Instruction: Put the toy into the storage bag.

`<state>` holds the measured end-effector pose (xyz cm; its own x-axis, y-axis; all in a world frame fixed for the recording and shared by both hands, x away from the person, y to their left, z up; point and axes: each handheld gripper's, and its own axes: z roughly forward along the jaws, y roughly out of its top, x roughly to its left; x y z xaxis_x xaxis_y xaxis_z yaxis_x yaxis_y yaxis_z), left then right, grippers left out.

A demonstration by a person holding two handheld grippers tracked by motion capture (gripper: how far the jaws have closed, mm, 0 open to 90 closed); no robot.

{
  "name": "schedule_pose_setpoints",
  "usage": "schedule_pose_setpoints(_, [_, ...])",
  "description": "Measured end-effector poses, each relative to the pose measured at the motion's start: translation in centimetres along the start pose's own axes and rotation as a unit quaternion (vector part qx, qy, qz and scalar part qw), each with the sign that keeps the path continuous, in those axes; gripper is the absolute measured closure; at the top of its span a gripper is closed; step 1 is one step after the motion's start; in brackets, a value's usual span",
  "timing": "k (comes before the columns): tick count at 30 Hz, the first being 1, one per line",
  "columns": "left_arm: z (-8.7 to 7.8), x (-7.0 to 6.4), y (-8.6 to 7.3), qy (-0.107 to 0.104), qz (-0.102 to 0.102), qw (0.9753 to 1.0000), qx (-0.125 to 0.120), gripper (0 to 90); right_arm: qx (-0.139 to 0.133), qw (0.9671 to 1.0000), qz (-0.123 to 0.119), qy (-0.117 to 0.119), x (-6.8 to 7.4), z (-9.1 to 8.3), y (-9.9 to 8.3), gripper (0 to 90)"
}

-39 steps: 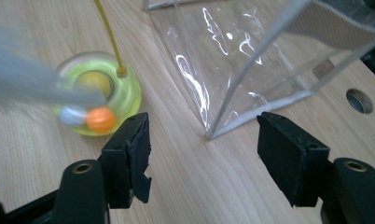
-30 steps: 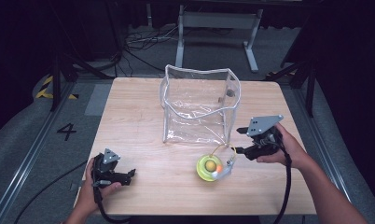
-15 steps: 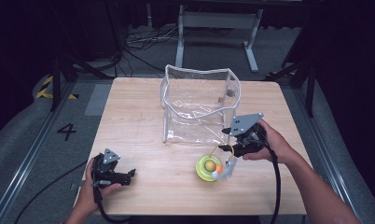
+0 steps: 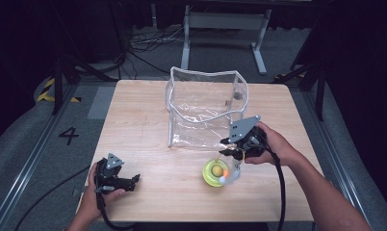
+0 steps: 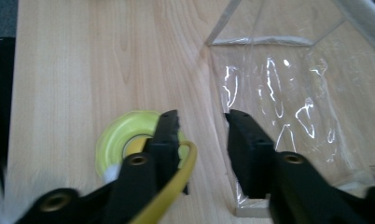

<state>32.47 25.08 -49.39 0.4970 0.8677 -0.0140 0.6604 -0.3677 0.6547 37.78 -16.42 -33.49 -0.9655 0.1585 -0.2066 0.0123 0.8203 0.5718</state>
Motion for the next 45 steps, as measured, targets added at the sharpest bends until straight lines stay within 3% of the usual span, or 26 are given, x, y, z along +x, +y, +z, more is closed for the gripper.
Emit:
schedule_pose_setpoints(2, [0.0, 0.0, 0.0, 0.000, 0.000, 1.0000, 0.000, 0.5, 0.011, 0.9999, -0.008, 0.001, 0.1, 0.0, 0.1, 79.6])
schedule_pose_setpoints(6, [0.0, 0.0, 0.0, 0.000, 0.000, 1.0000, 0.000, 0.5, 0.036, 0.9993, -0.005, 0.006, 0.0, -0.1, 0.3, 77.8])
schedule_pose_setpoints(8, [0.0, 0.0, 0.0, 0.000, 0.000, 1.0000, 0.000, 0.6, 0.041, 0.9992, -0.006, 0.005, 0.1, -0.1, 0.4, 80.6])
schedule_pose_setpoints(9, [0.0, 0.0, 0.0, 0.000, 0.000, 1.0000, 0.000, 0.6, 0.044, 0.9990, -0.005, 0.005, 0.0, -0.1, 0.5, 87.0])
schedule_pose_setpoints(15, [0.0, 0.0, 0.0, -0.001, -0.001, 1.0000, 0.000, 0.6, 0.059, 0.9983, 0.001, 0.008, -0.1, -0.5, 0.9, 87.7])
schedule_pose_setpoints(22, [0.0, 0.0, 0.0, 0.000, 0.002, 1.0000, 0.000, 0.6, 0.083, 0.9964, 0.015, -0.010, -0.1, -1.3, 0.9, 87.9])
schedule_pose_setpoints(27, [0.0, 0.1, 0.0, -0.002, 0.004, 1.0000, 0.001, 0.6, 0.090, 0.9953, 0.031, -0.016, -0.3, -2.6, 0.3, 87.9])
schedule_pose_setpoints(29, [0.0, 0.1, 0.0, -0.002, 0.005, 1.0000, 0.001, 0.6, 0.089, 0.9947, 0.048, -0.020, -0.6, -3.3, -0.1, 87.9])
schedule_pose_setpoints(45, [0.0, 0.1, 0.0, -0.001, 0.005, 1.0000, 0.000, 0.6, 0.110, 0.9888, 0.083, -0.058, -2.1, -8.0, -2.9, 87.9])
